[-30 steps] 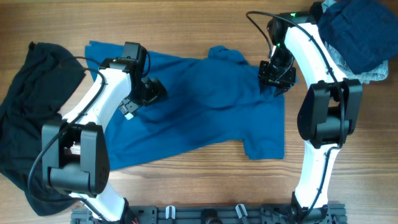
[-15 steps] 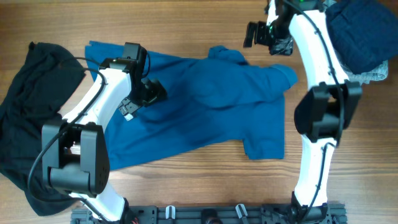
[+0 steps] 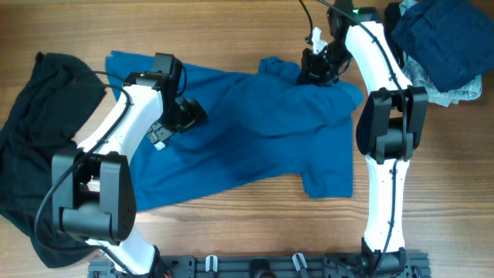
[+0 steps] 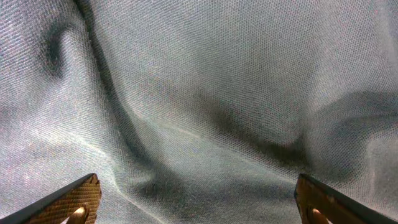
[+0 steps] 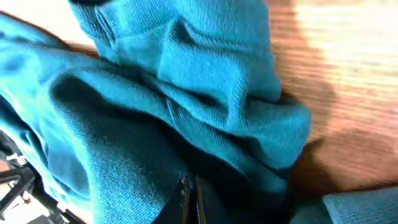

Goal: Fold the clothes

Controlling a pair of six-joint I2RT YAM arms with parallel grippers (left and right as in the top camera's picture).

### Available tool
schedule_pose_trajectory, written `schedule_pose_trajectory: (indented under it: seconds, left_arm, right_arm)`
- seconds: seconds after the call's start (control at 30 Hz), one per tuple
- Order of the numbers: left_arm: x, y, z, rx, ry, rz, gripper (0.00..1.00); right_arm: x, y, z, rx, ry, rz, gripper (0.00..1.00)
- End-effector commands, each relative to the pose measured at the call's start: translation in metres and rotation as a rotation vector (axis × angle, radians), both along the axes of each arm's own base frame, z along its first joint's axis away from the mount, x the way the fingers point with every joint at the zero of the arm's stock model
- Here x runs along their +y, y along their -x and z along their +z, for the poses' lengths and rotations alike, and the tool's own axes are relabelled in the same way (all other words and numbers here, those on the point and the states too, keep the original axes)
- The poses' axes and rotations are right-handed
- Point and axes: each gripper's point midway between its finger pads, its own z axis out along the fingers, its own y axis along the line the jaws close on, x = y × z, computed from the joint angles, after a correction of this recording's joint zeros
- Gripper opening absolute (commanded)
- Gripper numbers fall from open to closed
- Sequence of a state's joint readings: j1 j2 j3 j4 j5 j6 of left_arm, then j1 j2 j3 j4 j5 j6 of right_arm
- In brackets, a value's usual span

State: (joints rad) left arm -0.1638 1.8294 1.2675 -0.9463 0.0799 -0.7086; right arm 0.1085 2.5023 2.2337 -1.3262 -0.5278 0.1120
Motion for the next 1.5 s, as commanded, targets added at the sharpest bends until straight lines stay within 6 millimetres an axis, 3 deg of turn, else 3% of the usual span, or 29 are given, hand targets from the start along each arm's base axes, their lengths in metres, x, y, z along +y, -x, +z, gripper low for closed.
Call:
schedule_pose_trajectory:
  seconds: [0.0,0.13,0.2,0.3,0.37,0.4,0.43,0.47,0.53,0.63,0.83,0.97,1.07,1.13,1.2,1.27,1.33,1.37,1.43,1.47]
  left_arm:
    - [0.001,-0.001,0.000,0.002,-0.010,0.000,1.00]
    - [0.001,-0.001,0.000,0.002,-0.010,0.000,1.00]
    - [0.000,-0.001,0.000,0.001,-0.010,0.000,1.00]
    - [0.001,-0.002,0.000,0.000,-0.010,0.000,1.00]
    - [0.000,-0.002,0.000,0.000,-0.010,0.000,1.00]
    - [0.001,-0.002,0.000,0.000,-0.010,0.000,1.00]
    - [0.000,-0.002,0.000,0.000,-0.010,0.000,1.00]
    - [0.001,-0.001,0.000,0.002,-0.010,-0.001,1.00]
    - [0.001,0.000,0.000,0.006,-0.011,-0.001,1.00]
    - [0.001,0.000,0.000,0.008,-0.011,0.000,1.00]
    - [0.001,0.001,-0.001,0.012,-0.011,0.000,1.00]
    - [0.001,0.001,-0.001,0.012,-0.012,0.000,1.00]
    - [0.001,0.001,-0.001,0.012,-0.012,0.000,1.00]
    - [0.001,0.001,-0.001,0.012,-0.012,0.000,1.00]
    - [0.001,0.002,-0.001,0.015,-0.012,0.000,1.00]
    - [0.001,0.002,-0.001,0.017,-0.012,0.000,1.00]
    - [0.001,0.002,-0.001,0.017,-0.012,-0.001,1.00]
    - [0.001,0.002,-0.001,0.016,-0.012,0.000,1.00]
    - [0.001,0.002,-0.001,0.016,-0.012,0.000,1.00]
    - [0.001,0.002,-0.001,0.016,-0.012,0.000,1.00]
  right_arm:
    - [0.001,-0.009,0.041,-0.080,-0.030,-0.024,0.04]
    - [-0.012,0.003,0.119,-0.189,0.050,-0.099,0.04]
    - [-0.024,0.024,0.139,-0.176,0.157,-0.132,0.04]
    - [-0.028,0.050,0.134,-0.084,0.252,-0.128,0.04]
    - [-0.022,0.059,0.113,-0.053,0.312,-0.093,0.04]
    - [-0.025,0.051,0.103,-0.077,0.352,-0.116,0.10]
    - [-0.026,0.034,0.098,-0.133,0.342,-0.136,0.42]
    - [-0.032,0.017,0.098,-0.188,0.328,-0.168,0.63]
    - [-0.050,-0.009,0.101,-0.268,0.287,-0.203,0.83]
    - [-0.062,-0.011,0.075,-0.206,0.183,-0.154,0.88]
    - [-0.015,0.002,-0.012,-0.038,-0.029,0.016,0.81]
    - [0.020,0.014,-0.020,-0.039,-0.059,0.125,0.79]
    - [0.034,0.022,-0.020,-0.024,-0.057,0.156,0.43]
    - [0.036,0.022,-0.020,-0.022,-0.056,0.156,0.06]
    - [0.028,0.020,-0.023,-0.013,-0.018,0.123,0.04]
    - [0.004,0.011,-0.026,-0.006,0.099,0.037,0.04]
    - [-0.007,0.002,0.007,-0.077,0.112,0.003,0.04]
    - [0.002,0.009,0.055,-0.141,0.041,0.035,0.04]
    - [0.015,0.033,0.091,-0.131,-0.061,0.090,0.04]
    - [0.015,0.041,0.099,-0.121,-0.065,0.100,0.04]
